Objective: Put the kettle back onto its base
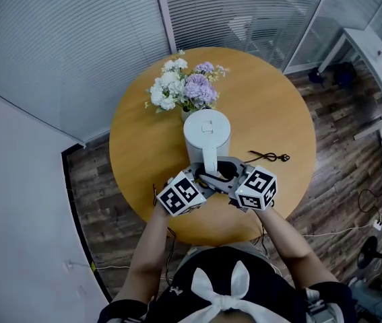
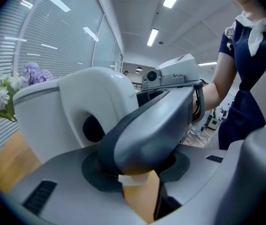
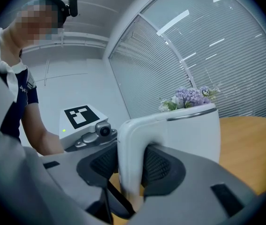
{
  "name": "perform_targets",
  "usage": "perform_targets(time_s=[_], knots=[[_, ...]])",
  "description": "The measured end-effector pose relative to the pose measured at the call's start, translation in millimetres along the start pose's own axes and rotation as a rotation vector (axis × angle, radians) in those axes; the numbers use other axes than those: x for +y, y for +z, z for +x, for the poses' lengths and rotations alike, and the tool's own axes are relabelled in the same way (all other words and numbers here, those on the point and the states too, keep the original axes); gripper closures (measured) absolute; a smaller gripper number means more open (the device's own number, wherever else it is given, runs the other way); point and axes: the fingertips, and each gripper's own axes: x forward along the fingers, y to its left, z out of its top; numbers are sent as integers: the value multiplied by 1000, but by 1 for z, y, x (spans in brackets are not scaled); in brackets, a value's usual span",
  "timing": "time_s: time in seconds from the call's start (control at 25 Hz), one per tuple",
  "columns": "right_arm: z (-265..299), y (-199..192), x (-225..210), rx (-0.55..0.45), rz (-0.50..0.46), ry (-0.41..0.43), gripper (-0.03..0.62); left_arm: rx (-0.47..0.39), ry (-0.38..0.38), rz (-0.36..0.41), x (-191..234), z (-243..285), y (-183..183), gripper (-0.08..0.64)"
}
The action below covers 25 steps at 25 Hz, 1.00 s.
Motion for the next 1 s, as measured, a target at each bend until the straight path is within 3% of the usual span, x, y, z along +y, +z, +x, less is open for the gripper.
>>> perform_targets(time_s=[0.52,1.0], knots=[[-6,-24,11,62,-52,-10,419,64,16,22,-14,12,-23,400],[-9,-36,16,91,-72,-16,420,60,58,31,-19,16,-29,402]])
